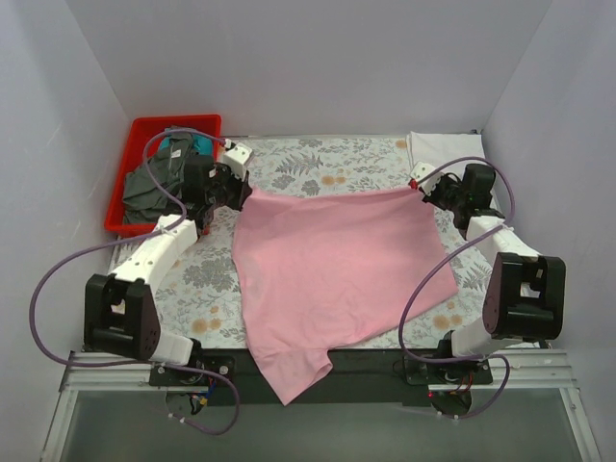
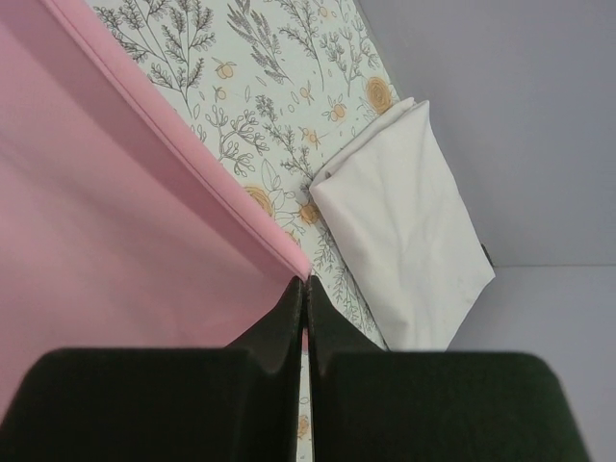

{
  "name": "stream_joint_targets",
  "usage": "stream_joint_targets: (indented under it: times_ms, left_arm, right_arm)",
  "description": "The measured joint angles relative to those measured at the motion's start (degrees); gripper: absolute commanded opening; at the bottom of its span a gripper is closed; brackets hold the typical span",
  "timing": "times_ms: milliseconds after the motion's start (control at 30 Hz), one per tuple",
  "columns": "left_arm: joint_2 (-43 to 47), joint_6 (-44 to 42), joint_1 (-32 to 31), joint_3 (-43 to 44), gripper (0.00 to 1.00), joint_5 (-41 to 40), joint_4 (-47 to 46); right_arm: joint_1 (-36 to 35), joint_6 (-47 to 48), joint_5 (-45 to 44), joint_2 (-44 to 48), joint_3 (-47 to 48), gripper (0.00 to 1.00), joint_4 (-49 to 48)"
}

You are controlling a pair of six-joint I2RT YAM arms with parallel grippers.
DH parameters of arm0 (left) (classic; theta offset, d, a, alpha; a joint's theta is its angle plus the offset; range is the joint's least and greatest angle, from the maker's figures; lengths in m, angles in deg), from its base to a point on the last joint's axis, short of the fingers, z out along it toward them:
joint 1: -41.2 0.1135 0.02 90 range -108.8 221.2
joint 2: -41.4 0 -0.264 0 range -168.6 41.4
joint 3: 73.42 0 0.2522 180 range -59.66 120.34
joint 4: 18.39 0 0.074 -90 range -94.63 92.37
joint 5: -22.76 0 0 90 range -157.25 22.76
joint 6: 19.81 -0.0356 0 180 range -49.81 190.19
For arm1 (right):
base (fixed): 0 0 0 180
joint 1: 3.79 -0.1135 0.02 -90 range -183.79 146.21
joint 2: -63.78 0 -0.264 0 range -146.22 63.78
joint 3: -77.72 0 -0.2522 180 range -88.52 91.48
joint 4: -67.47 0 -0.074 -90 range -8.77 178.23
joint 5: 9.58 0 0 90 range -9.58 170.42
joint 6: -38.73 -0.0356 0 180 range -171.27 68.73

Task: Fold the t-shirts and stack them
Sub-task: Fold the tshirt

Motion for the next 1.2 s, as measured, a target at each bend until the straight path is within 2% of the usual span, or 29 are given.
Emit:
stream_joint_targets:
  times_ms: [200,433,767,1200]
  left_arm:
    - [13.6,-0.1,-5.8,-5.1,0.0,-1.0,9.0]
    - [19.3,0.2,-8.2,-10.8,0.0,-2.0,17.5]
    - [19.3,1.5,-10.1,-19.0,0.0,-1.1,22.1]
    - [12.1,1.6,-11.2,-19.5,0.0,-1.0,22.3]
  right_arm:
    - [0.0,3.5,0.0,3.6,-2.7,0.01,1.2]
    - [1.5,9.1,0.9,7.2,-5.4,0.01,4.1]
    - [2.2,14.1,1.1,4.3,-7.6,0.01,7.8]
    - [2.3,17.8,0.7,0.5,-7.7,0.01,10.7]
